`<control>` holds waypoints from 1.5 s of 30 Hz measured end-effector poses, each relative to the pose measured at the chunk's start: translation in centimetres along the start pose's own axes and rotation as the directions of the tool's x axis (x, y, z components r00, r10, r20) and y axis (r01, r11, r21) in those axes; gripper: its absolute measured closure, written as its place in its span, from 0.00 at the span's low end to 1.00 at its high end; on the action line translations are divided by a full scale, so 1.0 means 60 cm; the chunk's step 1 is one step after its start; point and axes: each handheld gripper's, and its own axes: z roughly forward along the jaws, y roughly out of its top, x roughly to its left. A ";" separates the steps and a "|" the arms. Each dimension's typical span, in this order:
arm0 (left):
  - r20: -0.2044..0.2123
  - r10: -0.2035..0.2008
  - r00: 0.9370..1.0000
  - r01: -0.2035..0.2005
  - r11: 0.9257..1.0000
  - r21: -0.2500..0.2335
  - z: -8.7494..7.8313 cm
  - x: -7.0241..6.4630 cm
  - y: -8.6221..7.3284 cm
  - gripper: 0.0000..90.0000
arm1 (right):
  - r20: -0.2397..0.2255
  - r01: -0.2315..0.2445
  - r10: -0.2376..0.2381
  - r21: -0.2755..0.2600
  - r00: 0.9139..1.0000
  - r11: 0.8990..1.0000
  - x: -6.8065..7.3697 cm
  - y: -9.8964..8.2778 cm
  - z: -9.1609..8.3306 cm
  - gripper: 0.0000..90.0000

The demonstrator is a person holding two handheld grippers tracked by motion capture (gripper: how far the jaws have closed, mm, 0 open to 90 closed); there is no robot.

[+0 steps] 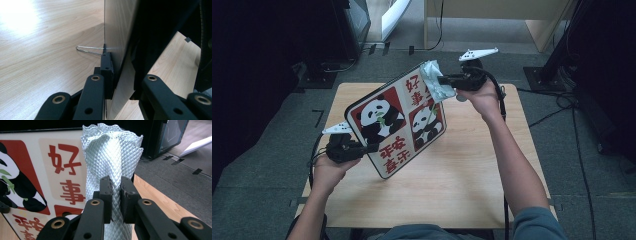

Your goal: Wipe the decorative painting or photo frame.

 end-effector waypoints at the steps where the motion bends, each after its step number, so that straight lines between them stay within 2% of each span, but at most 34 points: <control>1: 0.000 0.000 1.000 0.000 1.000 0.000 0.000 0.000 0.000 0.89 | 0.000 0.000 0.000 0.000 1.000 1.000 0.000 0.000 0.000 0.91; 23: 0.007 0.003 1.000 -0.003 1.000 0.004 -0.005 0.002 -0.002 0.89 | -0.027 0.002 -0.002 0.029 1.000 1.000 -0.006 -0.019 0.024 0.91; 27: 0.006 0.004 1.000 -0.004 1.000 0.005 -0.005 0.002 -0.002 0.89 | -0.023 -0.001 0.001 0.011 1.000 1.000 -0.004 -0.027 0.026 0.91; 32: 0.004 0.004 1.000 -0.005 1.000 0.005 -0.005 0.001 -0.002 0.89 | -0.032 -0.019 0.020 0.035 0.999 0.999 -0.008 -0.045 0.035 0.91; 36: 0.003 0.005 1.000 -0.005 1.000 0.004 -0.005 0.000 -0.002 0.89 | -0.031 -0.020 0.020 0.020 0.999 1.000 -0.006 -0.054 0.036 0.91; 43: 0.005 0.005 1.000 -0.005 1.000 0.005 -0.005 0.000 -0.002 0.89 | -0.044 -0.033 0.034 0.038 0.998 0.999 -0.007 -0.072 0.042 0.91; 45: 0.005 0.005 1.000 -0.005 1.000 0.005 -0.005 0.000 -0.003 0.89 | -0.042 -0.036 0.036 0.020 0.998 0.999 -0.006 -0.082 0.044 0.91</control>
